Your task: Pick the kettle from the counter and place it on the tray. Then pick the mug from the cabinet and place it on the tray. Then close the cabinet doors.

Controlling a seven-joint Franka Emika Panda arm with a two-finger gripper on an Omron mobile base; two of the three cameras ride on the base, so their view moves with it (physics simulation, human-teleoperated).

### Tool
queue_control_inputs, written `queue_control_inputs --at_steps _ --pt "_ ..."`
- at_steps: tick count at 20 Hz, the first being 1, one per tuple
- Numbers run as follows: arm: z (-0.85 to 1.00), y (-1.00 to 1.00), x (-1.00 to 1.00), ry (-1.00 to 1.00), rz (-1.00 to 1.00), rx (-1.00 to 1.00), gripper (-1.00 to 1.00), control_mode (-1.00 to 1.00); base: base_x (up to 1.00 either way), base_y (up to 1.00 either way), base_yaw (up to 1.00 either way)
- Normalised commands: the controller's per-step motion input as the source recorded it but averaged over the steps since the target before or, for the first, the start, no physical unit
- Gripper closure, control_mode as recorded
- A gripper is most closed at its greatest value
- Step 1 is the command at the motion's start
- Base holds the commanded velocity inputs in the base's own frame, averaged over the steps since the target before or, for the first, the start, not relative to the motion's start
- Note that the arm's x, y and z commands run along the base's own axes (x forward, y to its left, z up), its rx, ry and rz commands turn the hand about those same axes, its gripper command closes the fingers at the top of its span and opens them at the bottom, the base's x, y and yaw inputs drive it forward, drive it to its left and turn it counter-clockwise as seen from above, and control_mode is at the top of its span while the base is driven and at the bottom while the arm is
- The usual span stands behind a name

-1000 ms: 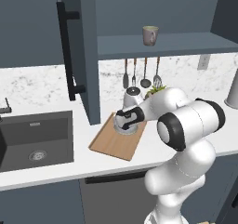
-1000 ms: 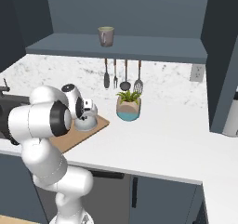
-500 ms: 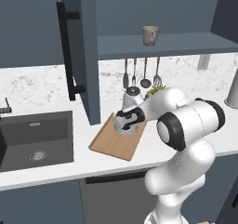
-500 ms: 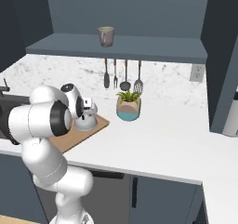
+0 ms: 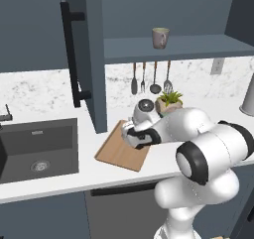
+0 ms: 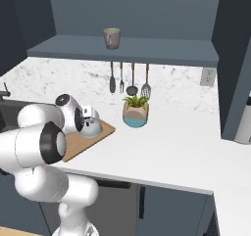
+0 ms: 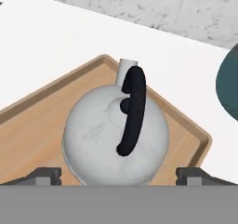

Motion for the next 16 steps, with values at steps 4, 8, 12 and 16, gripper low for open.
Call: queue_control_inputs --at_steps 4,8,12,16 --pt "0.85 0.00 -0.47 0.00 0.05 0.04 -1.00 -1.00 0.00 0.00 0.00" --pt "1.00 -0.01 -0.50 0.00 0.04 0.04 -1.00 -1.00 0.00 0.00 0.00" --pt "0.99 -0.03 -0.51 0.02 0.02 0.01 -1.00 -1.00 0.00 0.00 0.00" --pt "0.92 -0.23 -0.47 0.05 0.00 0.00 -1.00 -1.00 0.00 0.00 0.00"
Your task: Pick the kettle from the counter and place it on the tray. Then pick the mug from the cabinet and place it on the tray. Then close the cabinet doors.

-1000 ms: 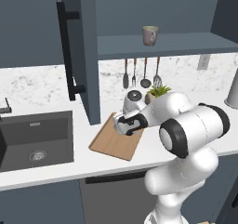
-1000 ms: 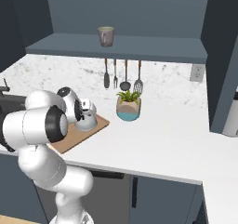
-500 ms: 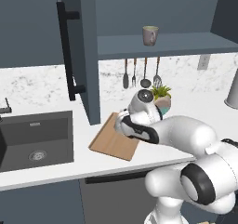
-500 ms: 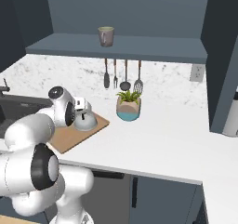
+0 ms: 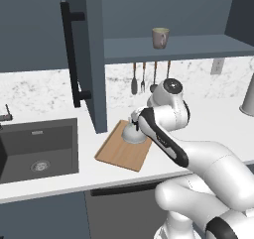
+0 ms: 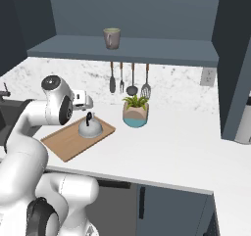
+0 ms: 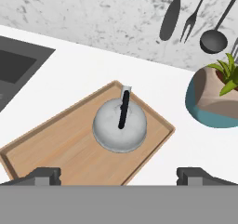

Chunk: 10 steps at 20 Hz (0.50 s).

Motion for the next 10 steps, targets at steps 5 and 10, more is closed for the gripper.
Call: queue_control_inputs --at_steps 5,10 --pt "0.55 -0.36 -0.33 0.08 0.00 0.00 -1.00 -1.00 0.00 0.00 0.00" --pt "0.00 -0.03 0.00 0.00 0.00 0.00 -1.00 -1.00 0.00 0.00 0.00"
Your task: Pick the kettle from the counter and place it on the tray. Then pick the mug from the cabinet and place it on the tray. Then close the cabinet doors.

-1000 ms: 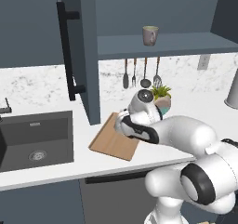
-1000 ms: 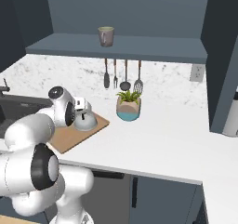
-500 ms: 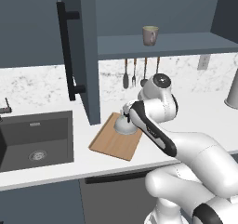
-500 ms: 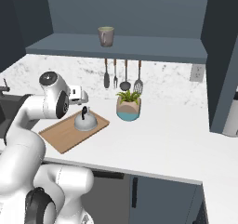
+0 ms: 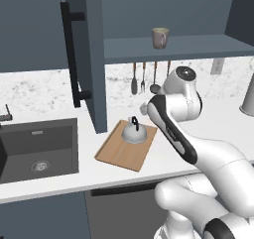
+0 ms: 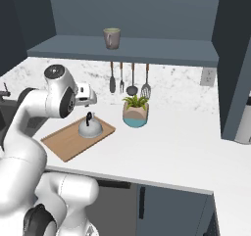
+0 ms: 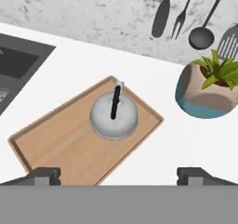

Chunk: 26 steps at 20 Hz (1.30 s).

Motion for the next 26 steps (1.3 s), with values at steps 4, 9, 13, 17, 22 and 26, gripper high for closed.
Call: queue_control_inputs --at_steps 4,9,13,17,22,26 --pt "0.13 -0.07 -0.13 0.00 0.00 0.01 -1.00 -1.00 0.00 0.00 0.00" --pt "0.56 -0.29 -0.22 0.00 0.00 0.08 -1.00 -1.00 0.00 0.00 0.00" --pt "0.60 -0.34 -0.33 0.00 0.00 0.09 -1.00 -1.00 0.00 0.00 0.00" --pt "0.52 -0.23 -0.31 -0.03 0.00 0.08 -1.00 -1.00 0.00 0.00 0.00" --pt "0.44 -0.03 -0.17 -0.12 0.00 0.06 -1.00 -1.00 0.00 0.00 0.00" --pt "0.32 0.00 0.00 -0.25 0.00 0.00 -1.00 -1.00 0.00 0.00 0.00"
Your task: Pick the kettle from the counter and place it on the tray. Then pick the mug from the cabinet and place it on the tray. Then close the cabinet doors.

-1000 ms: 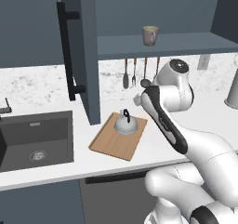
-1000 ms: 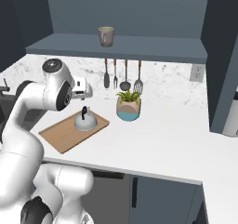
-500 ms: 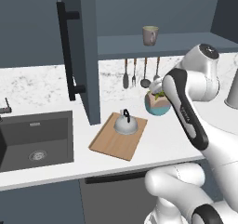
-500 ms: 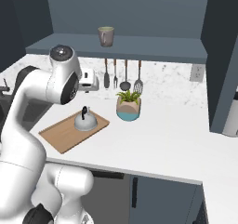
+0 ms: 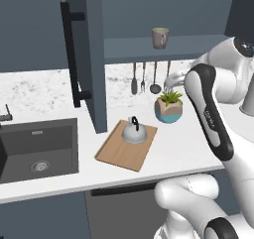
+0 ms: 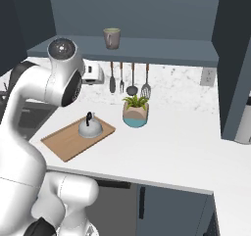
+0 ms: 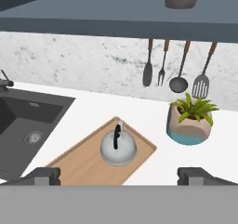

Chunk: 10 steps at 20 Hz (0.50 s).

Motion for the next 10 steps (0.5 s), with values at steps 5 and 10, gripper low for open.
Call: queue_control_inputs --at_steps 5,10 --pt "0.63 0.00 0.12 -0.06 -0.03 0.00 -1.00 -1.00 0.00 0.00 0.00" --pt "0.30 -0.02 0.19 0.00 -0.05 0.00 -1.00 -1.00 0.00 0.00 0.00"
